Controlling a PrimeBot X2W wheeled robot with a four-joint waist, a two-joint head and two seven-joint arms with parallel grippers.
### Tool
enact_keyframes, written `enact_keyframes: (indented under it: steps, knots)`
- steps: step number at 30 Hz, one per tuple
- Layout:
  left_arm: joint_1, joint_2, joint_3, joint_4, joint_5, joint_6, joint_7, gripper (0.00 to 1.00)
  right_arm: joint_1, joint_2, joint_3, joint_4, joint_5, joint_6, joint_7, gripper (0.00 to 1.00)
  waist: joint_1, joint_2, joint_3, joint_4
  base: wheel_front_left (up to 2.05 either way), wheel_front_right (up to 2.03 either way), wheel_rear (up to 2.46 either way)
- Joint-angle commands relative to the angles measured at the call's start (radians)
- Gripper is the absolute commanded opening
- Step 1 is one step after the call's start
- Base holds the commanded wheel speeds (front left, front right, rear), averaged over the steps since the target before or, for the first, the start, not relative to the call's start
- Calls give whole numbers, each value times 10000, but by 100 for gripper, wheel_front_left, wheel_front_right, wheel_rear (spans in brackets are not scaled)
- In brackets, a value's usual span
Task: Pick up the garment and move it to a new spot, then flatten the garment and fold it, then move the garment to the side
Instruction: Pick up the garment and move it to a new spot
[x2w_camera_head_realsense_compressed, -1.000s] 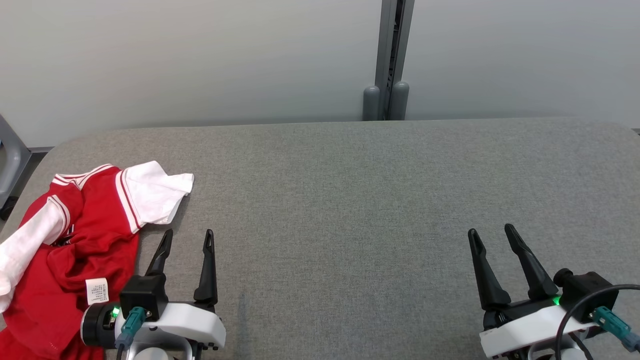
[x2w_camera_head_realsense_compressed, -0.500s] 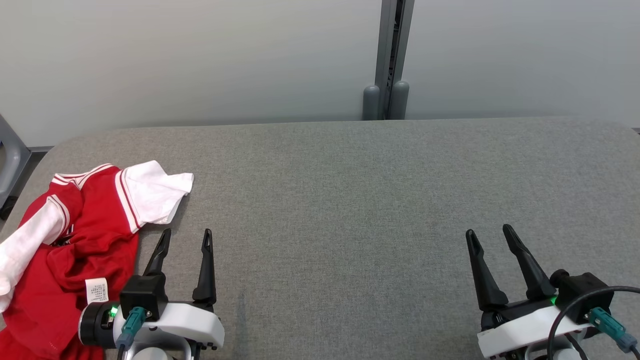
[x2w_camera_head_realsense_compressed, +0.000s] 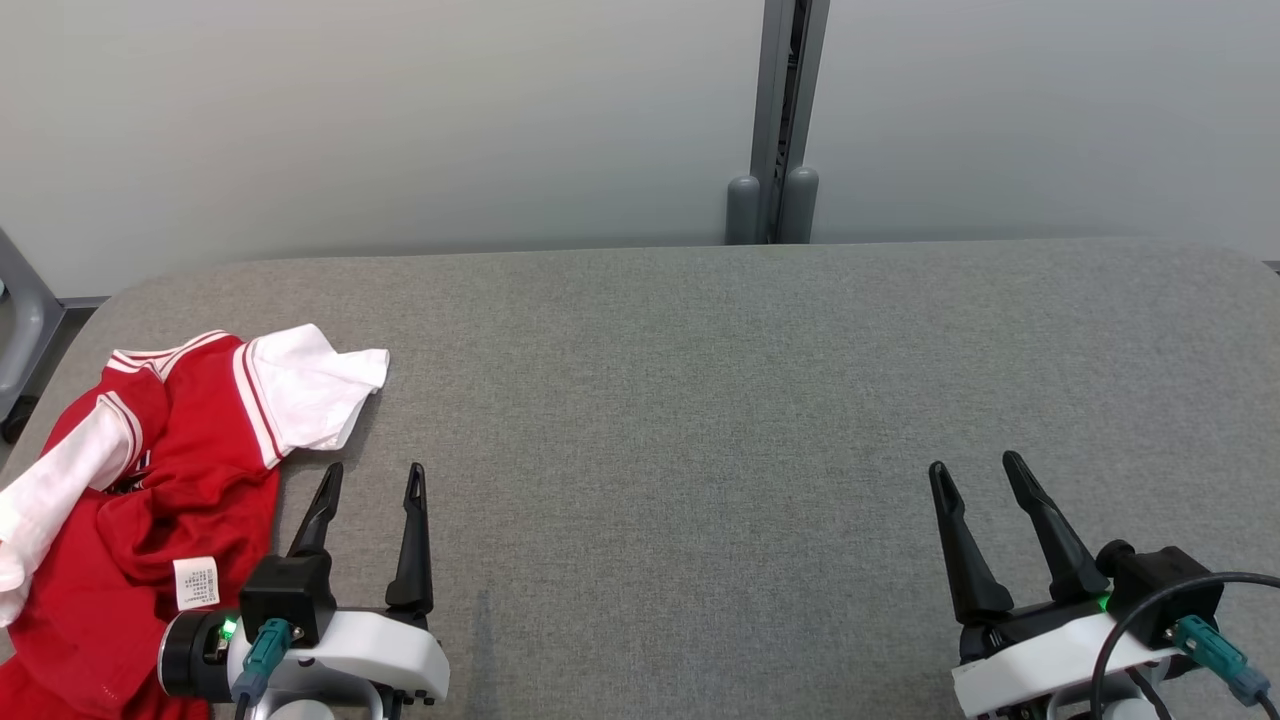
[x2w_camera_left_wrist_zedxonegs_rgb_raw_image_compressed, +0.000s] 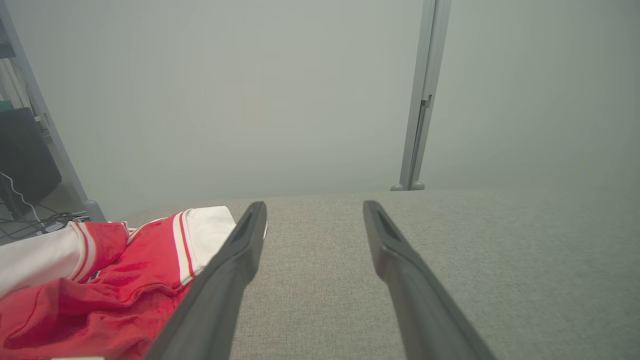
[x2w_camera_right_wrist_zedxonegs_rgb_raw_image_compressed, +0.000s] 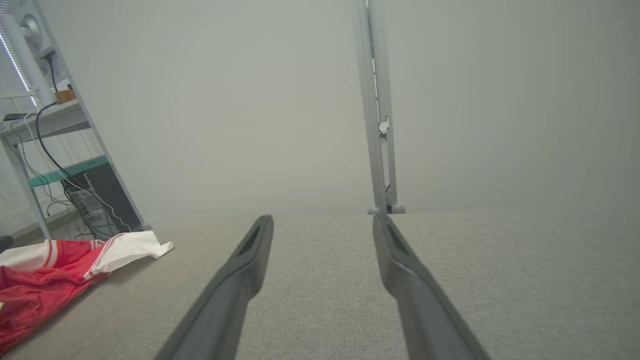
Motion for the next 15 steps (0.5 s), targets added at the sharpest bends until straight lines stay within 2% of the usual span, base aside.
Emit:
enact_keyframes:
  steps: [1,15]
  knots:
    - [16,51,14,-5,-54,19,19,100,-46,-38,-17,26,-23,23,-72,100,0,0,-8,7,0,0,0]
    - [-23,49,5,70,-118,62,19,100,-42,-72,19,36,-40,23,-71,100,0,0,-12,71,0,0,0]
